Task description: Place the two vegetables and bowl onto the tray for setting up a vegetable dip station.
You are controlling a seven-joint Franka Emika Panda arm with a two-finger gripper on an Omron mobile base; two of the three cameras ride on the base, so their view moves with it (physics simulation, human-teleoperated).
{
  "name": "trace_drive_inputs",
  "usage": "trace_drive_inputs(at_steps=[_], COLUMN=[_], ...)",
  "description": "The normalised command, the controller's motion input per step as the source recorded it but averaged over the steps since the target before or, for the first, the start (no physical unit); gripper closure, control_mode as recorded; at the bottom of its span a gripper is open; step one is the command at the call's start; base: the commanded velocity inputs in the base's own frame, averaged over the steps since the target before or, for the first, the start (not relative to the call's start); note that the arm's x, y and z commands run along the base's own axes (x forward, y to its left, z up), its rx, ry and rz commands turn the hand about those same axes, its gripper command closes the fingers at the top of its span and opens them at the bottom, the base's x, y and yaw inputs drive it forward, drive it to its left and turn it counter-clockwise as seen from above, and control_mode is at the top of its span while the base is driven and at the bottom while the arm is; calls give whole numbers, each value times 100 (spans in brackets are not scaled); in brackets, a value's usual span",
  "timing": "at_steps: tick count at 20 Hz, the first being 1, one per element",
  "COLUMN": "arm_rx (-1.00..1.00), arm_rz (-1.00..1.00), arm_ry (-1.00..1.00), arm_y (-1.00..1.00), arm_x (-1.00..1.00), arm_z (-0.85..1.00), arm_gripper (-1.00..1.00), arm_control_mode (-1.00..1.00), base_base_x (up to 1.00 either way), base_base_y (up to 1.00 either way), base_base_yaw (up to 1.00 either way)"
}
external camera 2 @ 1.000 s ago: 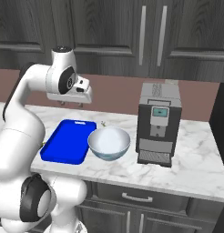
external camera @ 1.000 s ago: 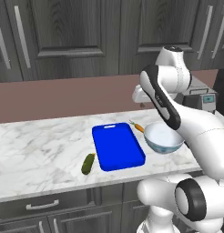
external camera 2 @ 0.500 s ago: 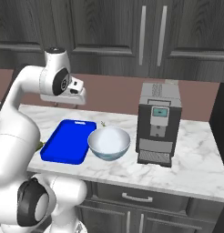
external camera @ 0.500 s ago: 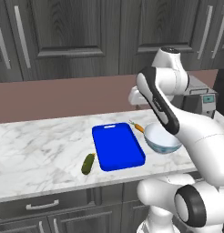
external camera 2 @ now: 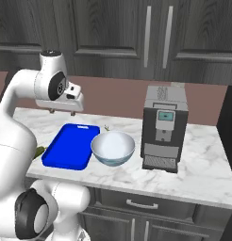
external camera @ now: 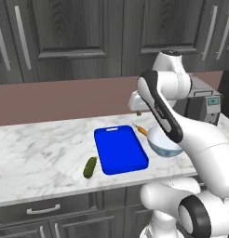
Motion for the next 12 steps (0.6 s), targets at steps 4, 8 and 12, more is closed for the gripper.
trace_drive_inputs(at_steps=[4,8,12], arm_rx=[0,-1,-3], arm_rz=[0,0,0], arm_ry=[11,2,0], arm_y=[1,-2,-10], arm_x=[-17,-18,-29], arm_z=[-15,-14,-15], arm_gripper=[-100,-100,-100], arm_control_mode=[-100,-100,-100], base_base_x=[0,0,0], base_base_y=[0,0,0], base_base_yaw=[0,0,0])
